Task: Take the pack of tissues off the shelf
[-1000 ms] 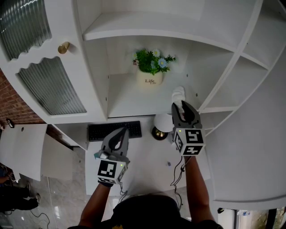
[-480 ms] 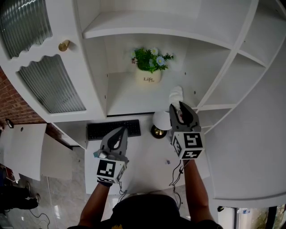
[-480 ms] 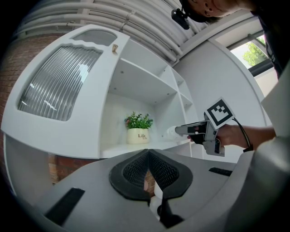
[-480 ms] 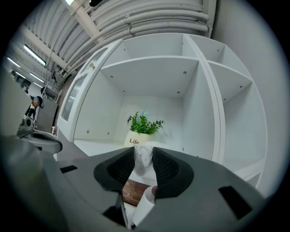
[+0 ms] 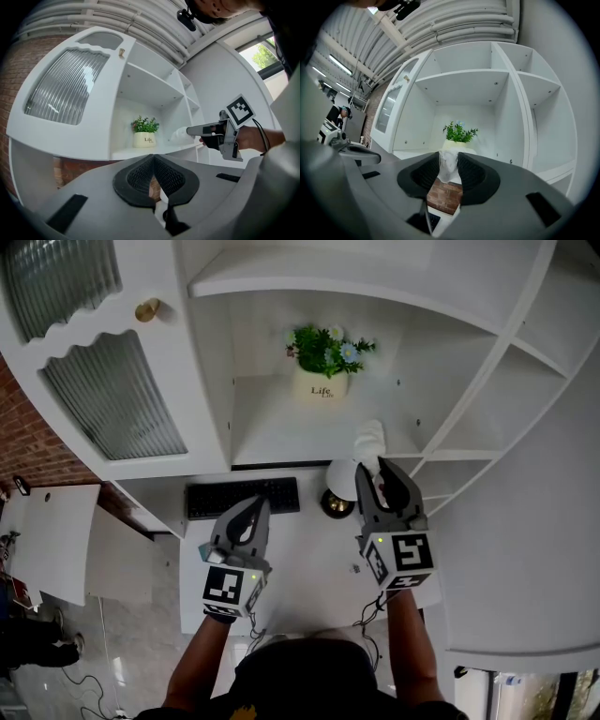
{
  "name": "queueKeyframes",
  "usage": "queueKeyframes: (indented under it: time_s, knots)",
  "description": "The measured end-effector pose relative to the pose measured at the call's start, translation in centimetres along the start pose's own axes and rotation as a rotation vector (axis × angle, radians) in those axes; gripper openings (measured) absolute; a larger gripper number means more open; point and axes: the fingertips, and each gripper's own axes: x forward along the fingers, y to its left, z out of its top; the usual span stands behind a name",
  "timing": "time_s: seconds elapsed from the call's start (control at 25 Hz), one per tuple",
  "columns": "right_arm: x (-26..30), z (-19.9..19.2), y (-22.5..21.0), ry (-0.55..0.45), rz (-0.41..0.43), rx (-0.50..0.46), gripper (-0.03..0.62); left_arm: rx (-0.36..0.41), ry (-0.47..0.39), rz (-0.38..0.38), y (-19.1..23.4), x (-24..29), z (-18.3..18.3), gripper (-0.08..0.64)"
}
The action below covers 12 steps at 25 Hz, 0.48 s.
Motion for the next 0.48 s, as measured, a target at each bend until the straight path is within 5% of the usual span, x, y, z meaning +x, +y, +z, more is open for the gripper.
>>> queueKeyframes:
  time_s: [0.48]
  knots:
    - [-2.0,-0.6,3.8,-0.047,0.099,0.073,0.123,-0.007,-0.001,0.032,0.4,-0.5,-1.2,0.005]
